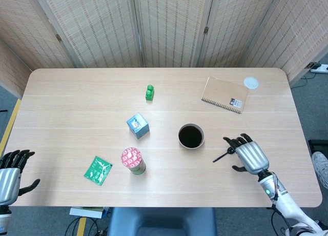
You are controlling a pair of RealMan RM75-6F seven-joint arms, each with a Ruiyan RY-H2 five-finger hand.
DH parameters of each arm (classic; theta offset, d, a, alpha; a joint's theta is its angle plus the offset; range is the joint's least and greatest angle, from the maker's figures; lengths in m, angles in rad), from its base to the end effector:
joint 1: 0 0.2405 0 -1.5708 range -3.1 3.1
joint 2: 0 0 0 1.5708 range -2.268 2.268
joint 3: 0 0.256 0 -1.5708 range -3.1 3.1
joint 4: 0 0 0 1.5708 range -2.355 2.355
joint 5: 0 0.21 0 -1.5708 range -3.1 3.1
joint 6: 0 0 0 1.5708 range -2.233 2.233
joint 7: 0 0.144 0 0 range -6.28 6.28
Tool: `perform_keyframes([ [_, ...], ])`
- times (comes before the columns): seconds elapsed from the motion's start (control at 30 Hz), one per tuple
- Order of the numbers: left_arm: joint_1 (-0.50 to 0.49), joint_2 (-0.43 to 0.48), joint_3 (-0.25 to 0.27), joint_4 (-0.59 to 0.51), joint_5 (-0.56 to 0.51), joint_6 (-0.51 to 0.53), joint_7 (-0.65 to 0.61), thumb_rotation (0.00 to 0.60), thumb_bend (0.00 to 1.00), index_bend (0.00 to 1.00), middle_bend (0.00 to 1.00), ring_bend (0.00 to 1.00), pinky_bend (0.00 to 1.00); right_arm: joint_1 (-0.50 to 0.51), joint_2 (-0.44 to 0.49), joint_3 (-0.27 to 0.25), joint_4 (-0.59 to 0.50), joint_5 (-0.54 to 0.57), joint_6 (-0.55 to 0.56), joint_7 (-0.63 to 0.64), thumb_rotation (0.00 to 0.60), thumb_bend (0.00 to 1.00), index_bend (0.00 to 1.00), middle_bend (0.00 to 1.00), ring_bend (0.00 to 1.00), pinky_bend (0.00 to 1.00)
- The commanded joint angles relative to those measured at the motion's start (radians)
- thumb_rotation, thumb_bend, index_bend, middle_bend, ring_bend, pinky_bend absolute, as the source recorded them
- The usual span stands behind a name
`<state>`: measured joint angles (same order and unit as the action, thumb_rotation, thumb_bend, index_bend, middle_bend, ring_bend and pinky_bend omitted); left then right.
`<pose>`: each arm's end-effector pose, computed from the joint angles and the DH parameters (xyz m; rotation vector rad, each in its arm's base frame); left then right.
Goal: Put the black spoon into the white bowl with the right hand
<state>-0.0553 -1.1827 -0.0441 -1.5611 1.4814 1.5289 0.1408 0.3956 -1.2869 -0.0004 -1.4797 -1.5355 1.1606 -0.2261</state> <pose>-0.3211 0.1707 0.1492 -1.3697 -0.8065 -0.7983 -0.2704 -0.2558 0.0650 1.8807 -0.7252 0.7507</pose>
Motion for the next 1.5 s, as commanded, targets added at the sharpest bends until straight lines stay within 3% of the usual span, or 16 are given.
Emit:
perform_keyframes([
  [0.03,0.001,0.001,0.000,0.001,-0.001,0.001,-0.002,0.600,0.20,0.24,0.21,0.15,0.16,0.023,-0.007,-0.018,0.018,-0.045,-0.006,-0.076,0.600,0.01,0.21,0.48,0.49,0.43],
  [0.13,0.004,0.003,0.000,0.004,-0.002,0.004,-0.007,0.600,0.20,0.24,0.21,0.15,0.16,0.038,-0.009,-0.022,0.020,-0.055,-0.029,-0.100,0.600,0.01,0.25,0.60,0.63,0.63],
  [0.23,0.006,0.002,0.000,0.008,-0.002,0.005,-0.011,0.600,0.20,0.24,0.21,0.15,0.16,0.053,-0.019,-0.022,0.029,-0.062,-0.048,-0.110,0.600,0.08,0.36,0.81,0.87,0.88],
  [0.33,0.006,0.000,0.001,0.011,-0.001,0.005,-0.015,0.600,0.20,0.24,0.21,0.15,0.16,0.067,-0.039,-0.021,0.041,-0.059,-0.072,-0.118,0.600,0.12,0.40,0.92,0.99,0.99],
  [0.5,0.006,-0.002,0.001,0.019,-0.002,0.002,-0.021,0.600,0.20,0.24,0.21,0.15,0.16,0.087,-0.081,-0.017,0.076,-0.049,-0.107,-0.125,0.600,0.17,0.41,0.96,1.00,1.00],
  [0.97,0.009,-0.010,0.002,0.034,-0.007,-0.002,-0.031,0.600,0.20,0.24,0.21,0.15,0.16,0.112,-0.183,-0.014,0.192,0.010,-0.182,-0.120,0.600,0.17,0.47,1.00,1.00,1.00],
  [1.5,0.011,-0.011,0.002,0.036,-0.010,-0.003,-0.029,0.600,0.20,0.24,0.21,0.15,0.16,0.145,-0.220,-0.013,0.244,0.046,-0.243,-0.113,0.600,0.27,0.47,1.00,1.00,1.00],
])
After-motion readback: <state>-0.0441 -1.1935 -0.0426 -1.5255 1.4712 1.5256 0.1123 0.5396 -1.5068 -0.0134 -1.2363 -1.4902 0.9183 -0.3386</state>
